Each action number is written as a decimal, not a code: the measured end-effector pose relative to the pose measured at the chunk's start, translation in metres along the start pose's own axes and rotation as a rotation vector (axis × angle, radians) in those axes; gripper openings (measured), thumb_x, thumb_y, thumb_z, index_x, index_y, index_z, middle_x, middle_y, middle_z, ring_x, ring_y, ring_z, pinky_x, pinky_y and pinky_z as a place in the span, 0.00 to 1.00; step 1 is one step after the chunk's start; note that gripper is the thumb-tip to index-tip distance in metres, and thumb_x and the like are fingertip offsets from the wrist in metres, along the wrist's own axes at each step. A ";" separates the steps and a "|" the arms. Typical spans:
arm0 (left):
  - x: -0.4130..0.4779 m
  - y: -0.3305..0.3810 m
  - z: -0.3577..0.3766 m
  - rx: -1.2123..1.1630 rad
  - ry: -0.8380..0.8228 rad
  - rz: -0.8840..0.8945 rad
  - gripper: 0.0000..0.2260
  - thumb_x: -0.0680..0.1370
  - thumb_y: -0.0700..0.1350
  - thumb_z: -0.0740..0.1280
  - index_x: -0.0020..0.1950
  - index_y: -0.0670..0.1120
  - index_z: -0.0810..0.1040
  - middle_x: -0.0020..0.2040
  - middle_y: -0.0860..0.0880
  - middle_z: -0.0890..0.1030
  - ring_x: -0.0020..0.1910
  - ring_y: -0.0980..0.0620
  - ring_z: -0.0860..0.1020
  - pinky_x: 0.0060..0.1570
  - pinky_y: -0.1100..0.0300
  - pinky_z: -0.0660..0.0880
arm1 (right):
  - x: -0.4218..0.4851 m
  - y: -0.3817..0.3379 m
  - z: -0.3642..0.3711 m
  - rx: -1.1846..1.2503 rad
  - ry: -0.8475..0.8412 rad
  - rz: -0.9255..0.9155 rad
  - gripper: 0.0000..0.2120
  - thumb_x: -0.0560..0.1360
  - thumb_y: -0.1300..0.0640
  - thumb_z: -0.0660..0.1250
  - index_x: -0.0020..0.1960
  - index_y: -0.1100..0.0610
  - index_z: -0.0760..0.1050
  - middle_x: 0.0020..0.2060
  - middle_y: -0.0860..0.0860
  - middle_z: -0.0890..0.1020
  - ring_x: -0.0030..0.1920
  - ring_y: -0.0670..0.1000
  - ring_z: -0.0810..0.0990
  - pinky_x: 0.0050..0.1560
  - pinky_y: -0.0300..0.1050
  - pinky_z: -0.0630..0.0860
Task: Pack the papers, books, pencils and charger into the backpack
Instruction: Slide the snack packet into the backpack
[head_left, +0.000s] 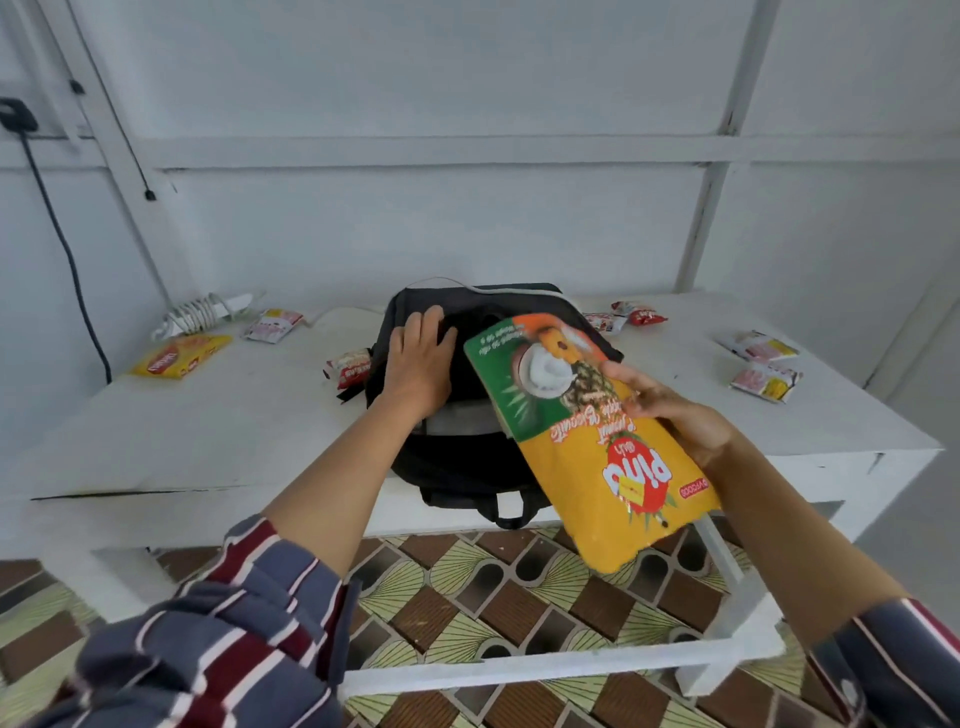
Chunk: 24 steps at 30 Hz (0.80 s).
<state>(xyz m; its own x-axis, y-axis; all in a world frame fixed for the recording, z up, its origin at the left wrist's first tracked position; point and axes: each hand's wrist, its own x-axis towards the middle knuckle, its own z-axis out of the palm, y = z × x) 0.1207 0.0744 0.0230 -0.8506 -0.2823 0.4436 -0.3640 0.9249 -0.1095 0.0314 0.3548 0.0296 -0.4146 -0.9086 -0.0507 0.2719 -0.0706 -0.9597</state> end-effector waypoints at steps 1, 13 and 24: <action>0.000 0.001 0.000 0.034 -0.055 -0.012 0.23 0.78 0.42 0.60 0.72 0.47 0.61 0.69 0.45 0.58 0.66 0.43 0.58 0.65 0.52 0.58 | 0.001 0.003 0.000 -0.023 -0.020 0.014 0.30 0.46 0.52 0.84 0.48 0.44 0.82 0.49 0.54 0.84 0.43 0.56 0.84 0.36 0.46 0.80; -0.011 -0.020 0.008 -0.033 -0.586 0.254 0.29 0.78 0.55 0.61 0.77 0.53 0.54 0.77 0.46 0.38 0.76 0.48 0.42 0.72 0.42 0.43 | 0.019 0.025 0.011 -0.107 -0.122 0.124 0.30 0.50 0.51 0.84 0.51 0.43 0.81 0.52 0.54 0.83 0.45 0.56 0.83 0.39 0.45 0.80; 0.001 -0.035 0.014 -0.298 -0.437 0.192 0.20 0.77 0.46 0.66 0.68 0.59 0.70 0.77 0.50 0.52 0.76 0.47 0.49 0.74 0.44 0.45 | 0.025 0.039 0.010 -0.131 -0.101 0.160 0.30 0.54 0.50 0.82 0.55 0.42 0.79 0.57 0.56 0.80 0.50 0.58 0.82 0.43 0.47 0.80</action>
<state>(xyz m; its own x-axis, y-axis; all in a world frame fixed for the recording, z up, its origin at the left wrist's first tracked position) 0.1274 0.0383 0.0149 -0.9922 -0.1223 0.0240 -0.1181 0.9842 0.1319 0.0407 0.3248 -0.0062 -0.2841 -0.9410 -0.1839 0.2096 0.1262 -0.9696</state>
